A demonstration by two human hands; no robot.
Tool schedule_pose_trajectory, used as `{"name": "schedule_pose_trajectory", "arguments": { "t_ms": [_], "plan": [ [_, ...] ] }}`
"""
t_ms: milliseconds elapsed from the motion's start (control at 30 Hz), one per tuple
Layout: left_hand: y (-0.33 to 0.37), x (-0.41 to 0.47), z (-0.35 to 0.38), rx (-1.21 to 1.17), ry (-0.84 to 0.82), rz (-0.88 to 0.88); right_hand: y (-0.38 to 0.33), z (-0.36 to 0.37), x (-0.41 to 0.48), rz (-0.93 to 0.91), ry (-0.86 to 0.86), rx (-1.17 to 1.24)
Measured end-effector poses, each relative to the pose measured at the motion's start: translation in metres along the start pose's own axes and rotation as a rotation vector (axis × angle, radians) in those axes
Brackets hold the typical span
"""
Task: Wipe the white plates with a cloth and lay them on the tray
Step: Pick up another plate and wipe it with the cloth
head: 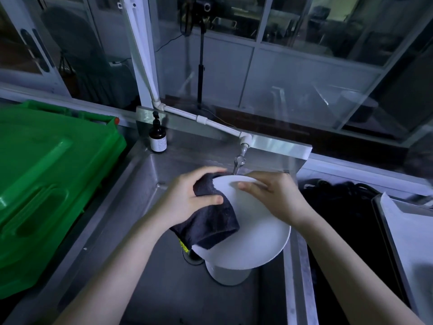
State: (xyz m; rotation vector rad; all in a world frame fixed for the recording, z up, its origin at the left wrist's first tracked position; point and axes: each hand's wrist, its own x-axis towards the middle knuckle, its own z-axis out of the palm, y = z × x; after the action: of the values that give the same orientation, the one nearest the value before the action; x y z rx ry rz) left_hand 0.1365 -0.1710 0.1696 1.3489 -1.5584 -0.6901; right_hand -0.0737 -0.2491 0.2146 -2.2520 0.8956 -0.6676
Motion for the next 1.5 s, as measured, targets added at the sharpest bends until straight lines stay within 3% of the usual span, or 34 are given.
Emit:
{"name": "schedule_pose_trajectory", "arguments": {
  "t_ms": [67,167,233,267,433,633,700,767,900,967,1033,1133,1333,1400,1500],
  "plan": [
    [-0.006,-0.007,0.004,-0.093,0.166,-0.07,0.007,0.002,-0.005,0.092,0.108,0.109],
    [-0.013,-0.018,0.025,-0.246,0.536,-0.342,0.016,0.027,-0.02,0.428,0.519,0.527],
    [-0.019,-0.026,0.04,-0.362,0.632,-0.497,0.016,0.048,-0.027,0.612,0.699,0.723],
    [-0.023,-0.028,0.044,-0.395,0.633,-0.517,0.017,0.053,-0.03,0.635,0.695,0.726],
    [-0.028,-0.026,0.021,-0.275,0.495,-0.406,0.025,0.016,-0.028,0.364,0.269,0.431],
    [0.001,-0.005,0.004,0.034,-0.018,-0.063,0.004,0.005,-0.003,0.111,-0.154,0.006],
    [0.003,-0.004,0.007,0.045,-0.046,-0.063,0.004,0.013,-0.007,0.058,-0.128,0.007],
    [-0.003,-0.008,0.006,-0.018,0.026,-0.096,0.009,0.012,-0.014,0.121,-0.055,0.128],
    [-0.02,-0.021,0.017,-0.226,0.403,-0.286,0.025,0.026,-0.03,0.455,0.406,0.485],
    [-0.028,-0.026,0.029,-0.354,0.534,-0.4,0.027,0.045,-0.037,0.597,0.558,0.678],
    [-0.034,-0.029,0.032,-0.365,0.547,-0.41,0.027,0.053,-0.042,0.6,0.5,0.68],
    [-0.036,-0.028,0.021,-0.284,0.48,-0.363,0.034,0.034,-0.033,0.438,0.315,0.458],
    [-0.014,-0.016,0.022,0.039,0.02,-0.108,0.018,0.022,-0.001,0.044,-0.146,0.067],
    [-0.017,-0.019,0.027,0.003,0.005,-0.097,0.02,0.03,-0.005,-0.028,-0.159,0.016],
    [-0.027,-0.031,0.033,-0.085,0.069,-0.135,0.028,0.038,-0.015,0.012,-0.2,0.025]
  ]
}}
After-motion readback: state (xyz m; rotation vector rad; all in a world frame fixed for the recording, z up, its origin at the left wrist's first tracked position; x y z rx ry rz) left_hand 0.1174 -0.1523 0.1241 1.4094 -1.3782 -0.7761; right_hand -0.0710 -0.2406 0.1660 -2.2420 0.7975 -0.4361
